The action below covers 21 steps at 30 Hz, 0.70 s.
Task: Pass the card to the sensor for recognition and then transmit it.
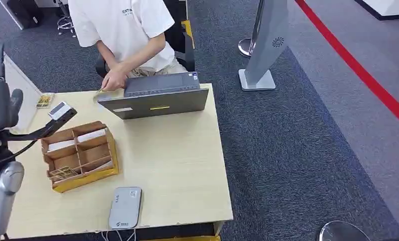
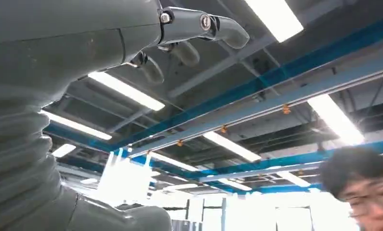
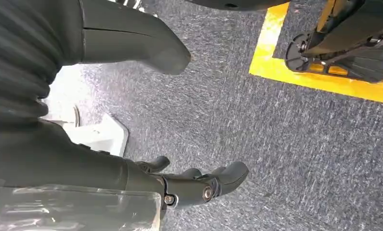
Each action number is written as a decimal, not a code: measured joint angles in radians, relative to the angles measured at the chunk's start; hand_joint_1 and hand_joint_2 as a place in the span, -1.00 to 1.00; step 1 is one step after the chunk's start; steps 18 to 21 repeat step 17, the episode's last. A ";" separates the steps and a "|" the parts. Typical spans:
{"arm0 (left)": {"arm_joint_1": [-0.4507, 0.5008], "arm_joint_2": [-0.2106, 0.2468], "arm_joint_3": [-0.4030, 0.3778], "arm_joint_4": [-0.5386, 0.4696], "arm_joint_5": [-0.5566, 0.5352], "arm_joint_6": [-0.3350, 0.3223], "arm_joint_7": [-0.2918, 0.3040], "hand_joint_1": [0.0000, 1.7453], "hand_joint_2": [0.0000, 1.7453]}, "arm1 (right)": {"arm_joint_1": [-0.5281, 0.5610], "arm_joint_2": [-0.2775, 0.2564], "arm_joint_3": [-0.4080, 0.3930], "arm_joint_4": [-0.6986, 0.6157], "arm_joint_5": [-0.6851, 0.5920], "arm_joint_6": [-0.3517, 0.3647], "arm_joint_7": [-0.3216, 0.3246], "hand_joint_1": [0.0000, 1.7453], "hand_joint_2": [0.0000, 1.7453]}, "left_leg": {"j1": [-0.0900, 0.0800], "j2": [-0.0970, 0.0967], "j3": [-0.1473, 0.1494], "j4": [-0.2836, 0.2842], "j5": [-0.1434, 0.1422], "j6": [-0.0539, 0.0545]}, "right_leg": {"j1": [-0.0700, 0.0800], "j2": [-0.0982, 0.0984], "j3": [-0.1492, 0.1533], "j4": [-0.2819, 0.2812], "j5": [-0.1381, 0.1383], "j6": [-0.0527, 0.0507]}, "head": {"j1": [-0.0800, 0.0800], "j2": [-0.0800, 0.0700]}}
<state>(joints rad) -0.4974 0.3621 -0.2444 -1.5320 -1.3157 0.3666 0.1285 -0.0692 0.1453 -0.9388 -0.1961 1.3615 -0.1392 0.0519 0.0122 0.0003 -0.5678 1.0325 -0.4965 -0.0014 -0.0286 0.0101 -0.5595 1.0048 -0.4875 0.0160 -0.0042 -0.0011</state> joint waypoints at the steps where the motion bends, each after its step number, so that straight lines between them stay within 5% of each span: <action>1: 0.011 0.019 0.023 0.004 0.000 0.002 0.003 -1.00 1.00 | 0.001 0.000 0.000 0.000 0.000 0.000 0.002 -1.00 1.00 | 0.000 0.000 -0.001 0.000 0.000 0.000 | 0.000 -0.001 0.000 0.000 0.000 0.000 | 0.001 0.000; 4: 0.055 0.087 0.121 0.032 0.032 0.014 0.012 -1.00 1.00 | 0.000 0.000 0.000 0.000 0.000 0.003 0.007 -1.00 1.00 | 0.000 0.003 0.000 -0.001 0.000 -0.001 | 0.000 0.004 -0.001 0.001 0.000 -0.001 | 0.001 0.000; 11: 0.144 0.250 0.434 0.201 0.158 0.072 -0.095 -1.00 1.00 | 0.006 0.000 0.000 0.000 0.000 0.008 0.014 -1.00 1.00 | 0.002 0.003 -0.001 -0.001 0.000 -0.002 | 0.001 0.003 -0.003 0.001 -0.002 -0.002 | 0.001 0.000; 17: 0.315 0.417 0.717 0.375 0.258 0.077 -0.128 -1.00 1.00 | 0.008 0.000 0.000 0.000 0.002 0.008 0.018 -1.00 1.00 | 0.003 0.011 0.000 -0.002 -0.003 -0.005 | 0.002 0.012 -0.004 0.002 -0.002 -0.003 | 0.001 0.000; 21: 0.315 0.417 0.717 0.375 0.258 0.077 -0.128 -1.00 1.00 | 0.008 0.000 0.000 0.000 0.002 0.008 0.018 -1.00 1.00 | 0.003 0.011 0.000 -0.002 -0.003 -0.005 | 0.002 0.012 -0.004 0.002 -0.002 -0.003 | 0.001 0.000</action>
